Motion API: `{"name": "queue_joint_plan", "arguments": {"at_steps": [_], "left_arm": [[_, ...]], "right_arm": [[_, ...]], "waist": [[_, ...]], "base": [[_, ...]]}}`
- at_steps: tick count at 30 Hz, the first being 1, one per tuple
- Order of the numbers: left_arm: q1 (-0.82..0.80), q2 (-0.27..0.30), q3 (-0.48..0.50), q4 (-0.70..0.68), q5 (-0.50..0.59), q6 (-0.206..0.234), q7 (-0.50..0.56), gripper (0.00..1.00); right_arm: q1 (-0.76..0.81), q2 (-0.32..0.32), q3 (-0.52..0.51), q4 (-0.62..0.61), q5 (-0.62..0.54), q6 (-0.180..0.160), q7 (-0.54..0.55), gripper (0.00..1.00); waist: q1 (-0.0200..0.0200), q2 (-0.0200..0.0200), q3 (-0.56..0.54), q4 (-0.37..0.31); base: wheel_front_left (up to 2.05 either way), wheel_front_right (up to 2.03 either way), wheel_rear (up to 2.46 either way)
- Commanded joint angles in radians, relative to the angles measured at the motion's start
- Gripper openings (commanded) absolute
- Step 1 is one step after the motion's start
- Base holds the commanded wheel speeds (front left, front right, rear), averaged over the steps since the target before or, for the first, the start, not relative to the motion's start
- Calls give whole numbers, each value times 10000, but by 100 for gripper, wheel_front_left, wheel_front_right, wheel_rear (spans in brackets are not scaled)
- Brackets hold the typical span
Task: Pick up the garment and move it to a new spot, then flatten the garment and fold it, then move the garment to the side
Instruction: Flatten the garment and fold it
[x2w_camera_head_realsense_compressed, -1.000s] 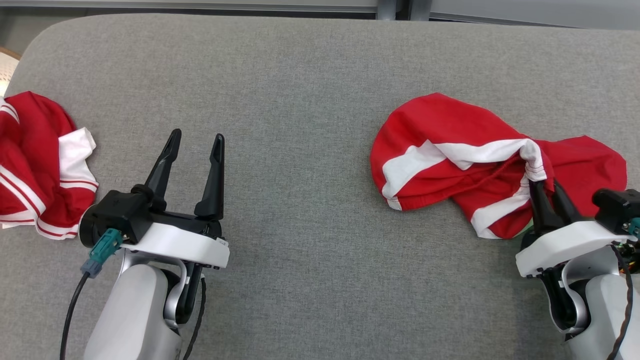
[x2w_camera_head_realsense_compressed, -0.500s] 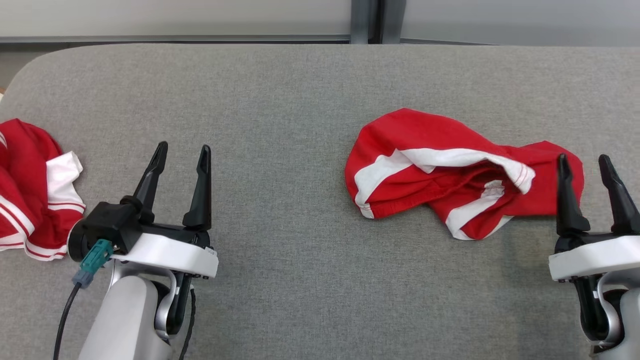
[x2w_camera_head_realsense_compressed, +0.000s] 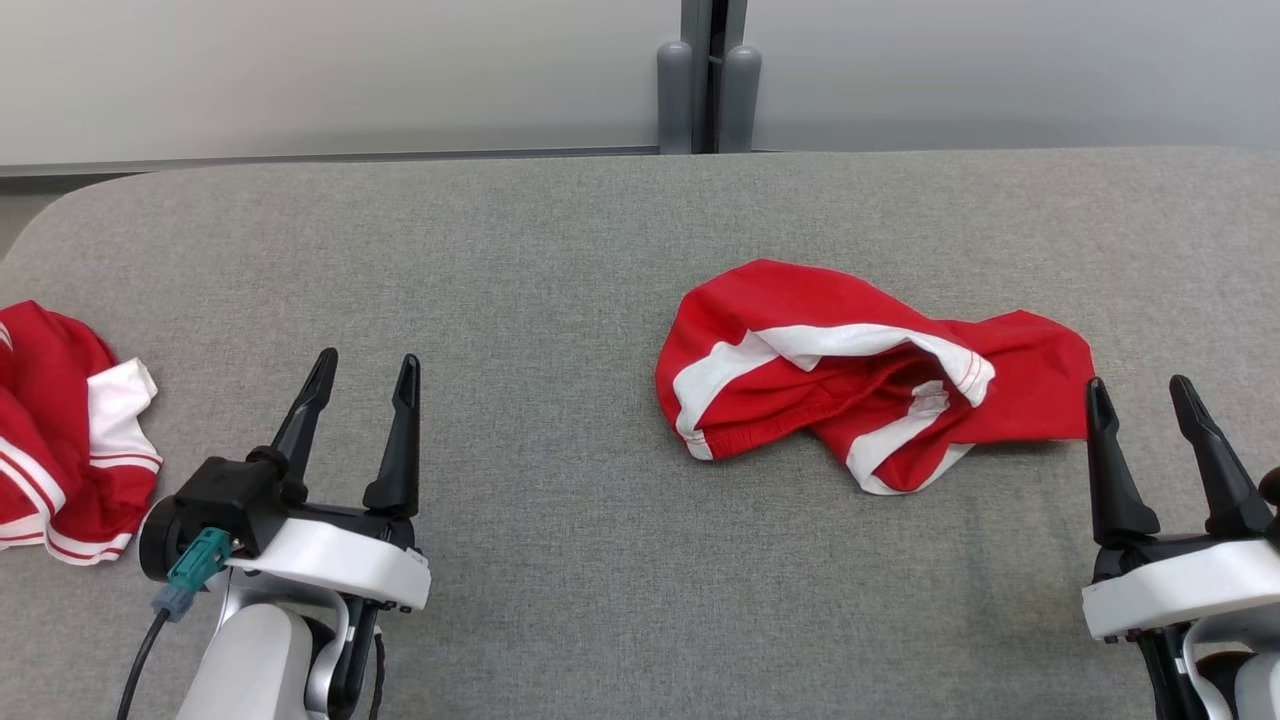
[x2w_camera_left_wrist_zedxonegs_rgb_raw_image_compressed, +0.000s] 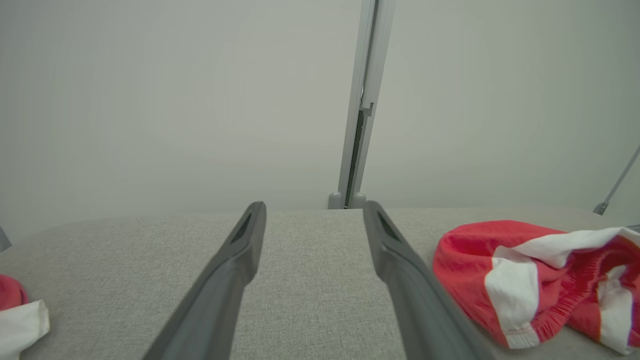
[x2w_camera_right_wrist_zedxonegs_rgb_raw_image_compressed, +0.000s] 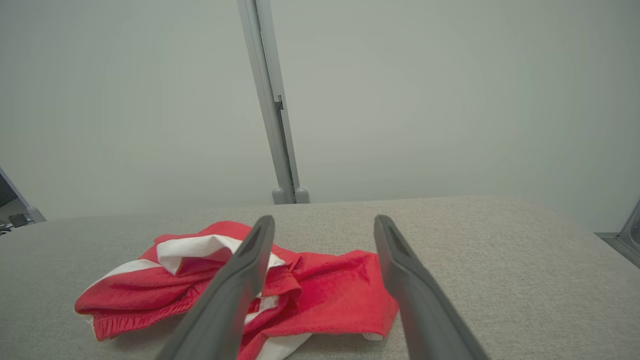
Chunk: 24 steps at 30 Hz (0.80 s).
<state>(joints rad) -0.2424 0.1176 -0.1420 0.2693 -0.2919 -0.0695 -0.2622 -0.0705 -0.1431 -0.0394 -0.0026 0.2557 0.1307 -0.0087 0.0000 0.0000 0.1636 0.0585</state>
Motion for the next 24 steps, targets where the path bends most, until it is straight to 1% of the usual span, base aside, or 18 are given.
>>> {"name": "queue_joint_plan", "arguments": {"at_steps": [1, 8, 15, 21, 24], "left_arm": [[103, 75, 30, -40, -34, 36, 21, 100], [138, 118, -18, -132, -89, 101, 82, 100], [-51, 121, -121, -210, -122, 144, 97, 100], [-367, 39, -283, -228, -139, 86, 87, 100], [-566, -5, -346, -158, -144, 58, 61, 100]], "right_arm": [[73, 6, 5, -79, -29, 0, 34, 100], [85, 121, 10, -265, -25, 0, 166, 100], [-64, 44, 117, -169, -15, 0, 248, 100], [-381, -126, 706, 341, -5, 0, 394, 100], [-670, -166, 939, 876, 26, -1, 403, 100]], "waist": [[0, 0, -13, -30], [0, 0, 37, -82], [0, 0, 187, 31], [0, 0, 621, 354], [0, 0, 845, 486]], "base": [[0, 0, 0], [0, 0, 0], [0, 0, 0], [0, 0, 0], [0, 0, 0]]}}
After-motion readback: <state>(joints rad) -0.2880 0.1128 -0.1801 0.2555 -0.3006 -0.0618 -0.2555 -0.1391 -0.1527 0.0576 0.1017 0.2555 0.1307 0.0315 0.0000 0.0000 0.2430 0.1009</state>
